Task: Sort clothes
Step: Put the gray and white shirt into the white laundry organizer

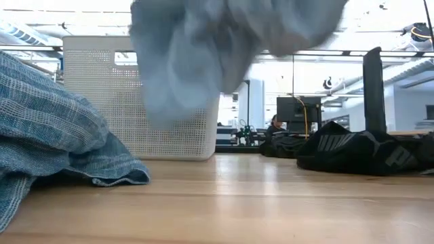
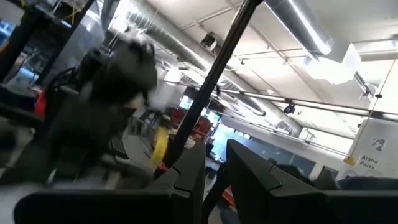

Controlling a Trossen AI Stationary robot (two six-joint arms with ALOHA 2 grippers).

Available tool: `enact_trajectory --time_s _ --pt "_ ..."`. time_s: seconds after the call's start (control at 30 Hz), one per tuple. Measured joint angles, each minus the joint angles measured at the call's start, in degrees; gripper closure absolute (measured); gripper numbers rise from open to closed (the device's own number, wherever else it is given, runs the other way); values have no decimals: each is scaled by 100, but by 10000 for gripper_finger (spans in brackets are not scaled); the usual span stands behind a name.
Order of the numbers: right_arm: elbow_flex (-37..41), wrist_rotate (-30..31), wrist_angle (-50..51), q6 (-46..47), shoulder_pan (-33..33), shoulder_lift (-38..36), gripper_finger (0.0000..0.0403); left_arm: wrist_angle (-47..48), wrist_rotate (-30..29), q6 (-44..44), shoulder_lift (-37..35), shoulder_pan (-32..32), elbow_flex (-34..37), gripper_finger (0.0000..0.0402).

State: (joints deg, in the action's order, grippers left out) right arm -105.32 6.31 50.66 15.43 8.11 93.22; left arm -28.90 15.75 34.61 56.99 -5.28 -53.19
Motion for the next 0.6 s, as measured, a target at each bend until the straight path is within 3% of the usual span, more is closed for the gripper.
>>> enact_trajectory --time_s 0.27,0.6 --pt "-426 -13 -1930 -678 -325 -499 354 -1 -88 -102 -105 0 0 327" --pt "-476 -5 -3642 -1016 -1343 -31 354 60 -108 -607 -452 2 2 327"
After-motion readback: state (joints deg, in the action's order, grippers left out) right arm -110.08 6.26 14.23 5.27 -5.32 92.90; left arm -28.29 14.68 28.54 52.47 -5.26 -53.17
